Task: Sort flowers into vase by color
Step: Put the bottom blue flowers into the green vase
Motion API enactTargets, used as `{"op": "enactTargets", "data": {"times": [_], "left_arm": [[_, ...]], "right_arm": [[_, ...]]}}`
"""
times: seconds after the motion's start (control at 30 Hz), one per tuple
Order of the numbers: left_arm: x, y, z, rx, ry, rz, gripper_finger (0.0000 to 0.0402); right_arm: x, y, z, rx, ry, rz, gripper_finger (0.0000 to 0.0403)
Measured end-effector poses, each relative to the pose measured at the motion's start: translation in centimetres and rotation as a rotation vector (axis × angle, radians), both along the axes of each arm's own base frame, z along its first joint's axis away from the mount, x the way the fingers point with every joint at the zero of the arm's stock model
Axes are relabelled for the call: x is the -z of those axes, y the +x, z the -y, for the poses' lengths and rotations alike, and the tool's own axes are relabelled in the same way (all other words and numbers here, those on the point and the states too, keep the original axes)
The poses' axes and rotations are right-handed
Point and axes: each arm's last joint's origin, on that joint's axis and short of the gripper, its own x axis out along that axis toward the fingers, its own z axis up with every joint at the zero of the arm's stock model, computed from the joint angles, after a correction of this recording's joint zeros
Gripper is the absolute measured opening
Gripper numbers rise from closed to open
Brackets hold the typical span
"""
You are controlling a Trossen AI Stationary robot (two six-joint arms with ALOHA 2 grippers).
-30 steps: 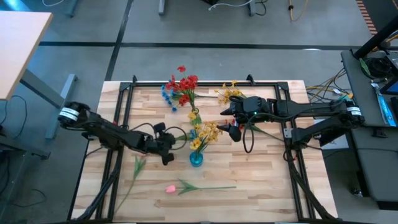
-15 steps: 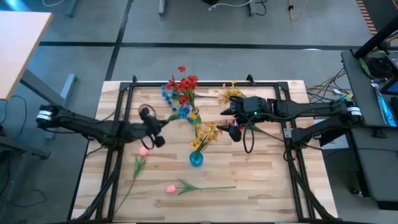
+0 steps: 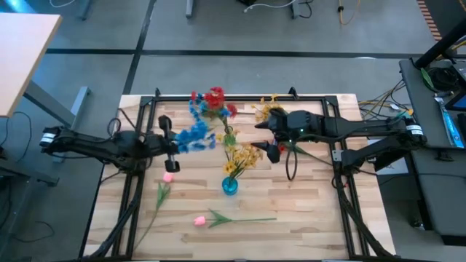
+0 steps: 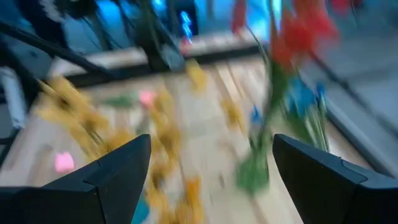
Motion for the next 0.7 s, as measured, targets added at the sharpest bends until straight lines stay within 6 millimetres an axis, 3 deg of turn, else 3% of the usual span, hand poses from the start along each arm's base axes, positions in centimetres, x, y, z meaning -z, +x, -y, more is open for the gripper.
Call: {"op": "enactTargets", "data": {"times": [0.13, 0.33, 0.47, 0.7], "left_arm": [[-1.1, 0.7, 0.2, 0.020, 0.034, 0.078, 0.0001], [-3.5, 3.2, 0.5, 0.015, 0.047, 0.077, 0.0001], [-4.7, 5.5, 0.8, 0.038, 0.058, 0.064, 0.0001], [-5.0, 9.4, 1.3, 0.040, 0.067, 0.007, 0.0001]], "right_arm": [[-1.7, 0.9, -0.5, -0.137, -0.116, 0.202, 0.0327], [-3.2, 2.1, -0.7, -0.189, -0.191, 0.425, 0.0327], [-2.8, 3.0, -0.7, -0.197, -0.208, 0.462, 0.0327], [-2.5, 5.1, -0.7, -0.218, -0.202, 0.459, 0.0327]]}}
